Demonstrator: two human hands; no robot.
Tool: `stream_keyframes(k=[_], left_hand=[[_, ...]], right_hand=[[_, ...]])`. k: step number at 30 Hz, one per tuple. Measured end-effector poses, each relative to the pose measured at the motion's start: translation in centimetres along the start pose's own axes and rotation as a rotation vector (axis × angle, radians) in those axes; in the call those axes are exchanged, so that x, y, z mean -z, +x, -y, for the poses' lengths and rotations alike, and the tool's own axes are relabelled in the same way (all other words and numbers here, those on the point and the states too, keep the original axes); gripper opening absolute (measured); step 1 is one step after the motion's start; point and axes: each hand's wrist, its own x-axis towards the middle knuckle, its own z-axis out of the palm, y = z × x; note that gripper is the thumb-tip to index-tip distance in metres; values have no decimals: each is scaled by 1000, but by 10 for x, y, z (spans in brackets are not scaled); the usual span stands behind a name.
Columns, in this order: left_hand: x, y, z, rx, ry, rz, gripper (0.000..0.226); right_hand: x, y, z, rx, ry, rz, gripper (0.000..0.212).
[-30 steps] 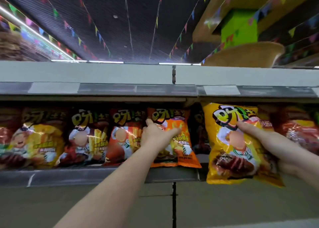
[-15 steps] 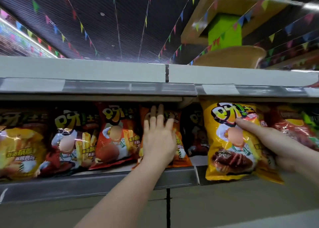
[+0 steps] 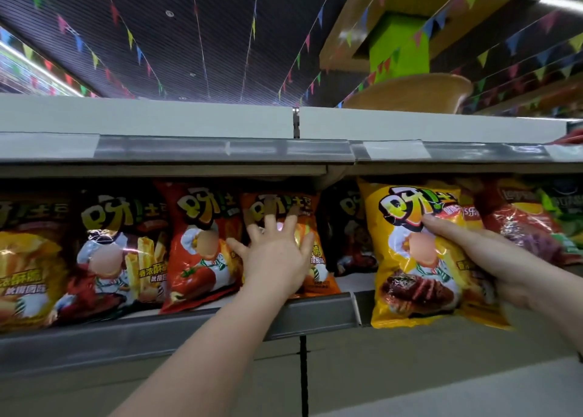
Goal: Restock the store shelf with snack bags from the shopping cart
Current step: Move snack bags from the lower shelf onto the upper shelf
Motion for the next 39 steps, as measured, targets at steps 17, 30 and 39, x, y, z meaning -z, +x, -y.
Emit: stream_keyframes(k=[17, 30, 39], left_hand=[[2, -31, -53, -411, -306, -45, 64], [-23, -10, -80, -300, -413, 64, 68], [-42, -5, -85, -240, -239, -58, 67]], right_hand=[[6, 25, -7, 28, 46, -176, 71], [-12, 83, -5, 186, -139, -336, 93], [-8, 113, -14, 160, -107, -120, 74]])
